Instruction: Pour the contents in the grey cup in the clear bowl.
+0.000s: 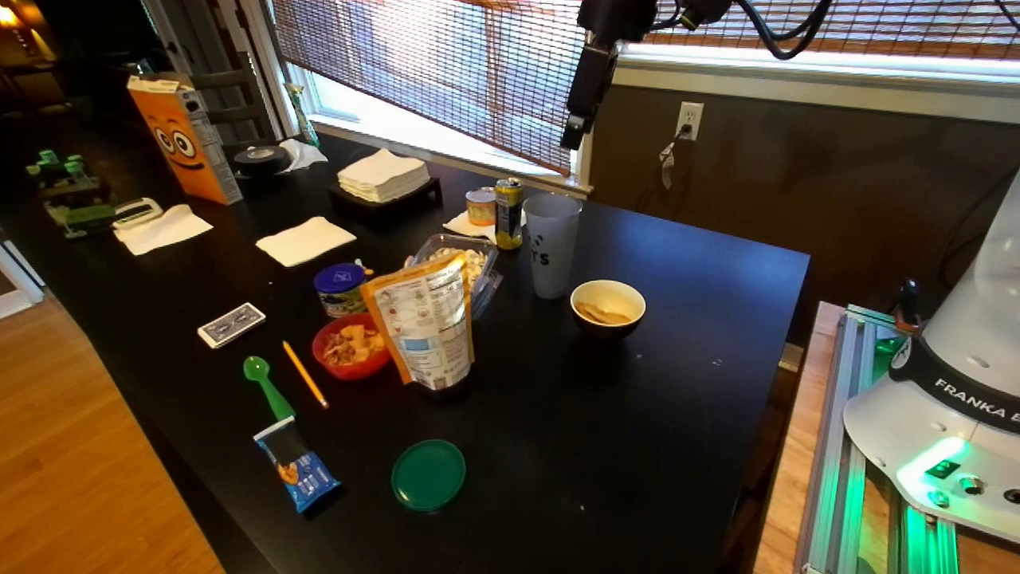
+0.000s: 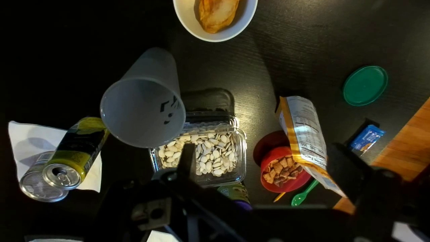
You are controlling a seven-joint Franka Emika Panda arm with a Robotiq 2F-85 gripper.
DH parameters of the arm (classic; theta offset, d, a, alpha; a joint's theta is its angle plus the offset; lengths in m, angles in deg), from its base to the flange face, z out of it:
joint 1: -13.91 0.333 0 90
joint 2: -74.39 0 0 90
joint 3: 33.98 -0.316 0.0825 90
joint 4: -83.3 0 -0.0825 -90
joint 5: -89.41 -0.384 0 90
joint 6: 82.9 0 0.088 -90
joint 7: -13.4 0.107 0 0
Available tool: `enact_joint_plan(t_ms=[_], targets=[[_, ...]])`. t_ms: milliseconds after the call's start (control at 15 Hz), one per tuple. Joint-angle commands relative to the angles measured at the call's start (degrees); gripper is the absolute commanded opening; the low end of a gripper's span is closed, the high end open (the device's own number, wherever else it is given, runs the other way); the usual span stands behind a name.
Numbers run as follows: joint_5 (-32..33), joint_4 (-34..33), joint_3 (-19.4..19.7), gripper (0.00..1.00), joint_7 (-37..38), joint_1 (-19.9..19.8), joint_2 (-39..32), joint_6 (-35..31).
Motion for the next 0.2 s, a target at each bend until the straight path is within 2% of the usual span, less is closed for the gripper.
enact_joint_plan(t_ms=[0,133], targets=[[0.7,-0.1,1.1,1.0,0.6,1.1,0.0,0.1],[0.7,-0.1,1.1,1.0,0.6,1.1,0.0,0.1]])
